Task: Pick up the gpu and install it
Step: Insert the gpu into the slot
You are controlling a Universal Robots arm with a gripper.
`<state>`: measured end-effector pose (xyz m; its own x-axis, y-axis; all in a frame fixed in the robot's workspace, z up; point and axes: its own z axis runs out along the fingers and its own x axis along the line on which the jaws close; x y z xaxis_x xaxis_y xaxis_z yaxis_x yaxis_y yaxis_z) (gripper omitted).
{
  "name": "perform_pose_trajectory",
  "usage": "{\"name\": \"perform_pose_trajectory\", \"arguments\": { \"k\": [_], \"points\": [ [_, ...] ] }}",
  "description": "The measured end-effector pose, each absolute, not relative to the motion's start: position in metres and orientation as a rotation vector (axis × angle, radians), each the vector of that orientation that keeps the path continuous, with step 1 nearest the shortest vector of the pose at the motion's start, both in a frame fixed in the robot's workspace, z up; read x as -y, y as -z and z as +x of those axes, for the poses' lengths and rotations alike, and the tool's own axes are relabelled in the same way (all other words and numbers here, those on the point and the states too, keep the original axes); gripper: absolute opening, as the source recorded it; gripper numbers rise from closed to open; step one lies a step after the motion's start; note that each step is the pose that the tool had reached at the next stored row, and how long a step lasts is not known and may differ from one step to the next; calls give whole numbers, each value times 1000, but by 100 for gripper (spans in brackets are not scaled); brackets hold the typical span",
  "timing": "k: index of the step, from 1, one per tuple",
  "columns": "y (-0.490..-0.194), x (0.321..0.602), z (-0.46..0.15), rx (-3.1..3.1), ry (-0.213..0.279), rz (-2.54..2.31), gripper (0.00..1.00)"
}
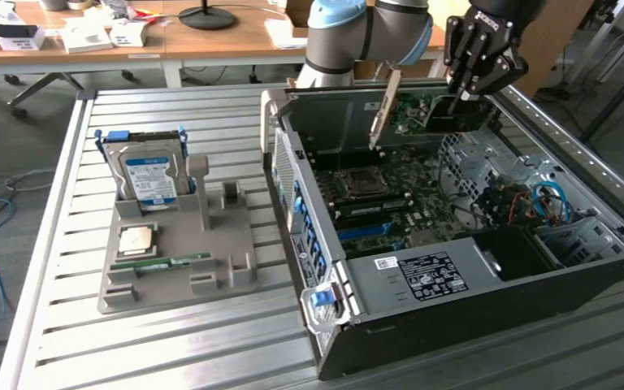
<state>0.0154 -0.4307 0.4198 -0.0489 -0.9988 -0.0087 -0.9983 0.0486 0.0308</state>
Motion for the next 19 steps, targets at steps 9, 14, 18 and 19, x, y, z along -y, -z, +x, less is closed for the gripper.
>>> {"name": "perform_pose_trajectory", "arguments": {
  "k": [9,14,18,19],
  "points": [
    [-417,431,8,2274,24,2166,26],
    [-414,431,4,2275,24,2165,26],
    [-413,431,3,2275,24,2165,26],
    [-413,431,3,2275,24,2165,26]
  ]
}}
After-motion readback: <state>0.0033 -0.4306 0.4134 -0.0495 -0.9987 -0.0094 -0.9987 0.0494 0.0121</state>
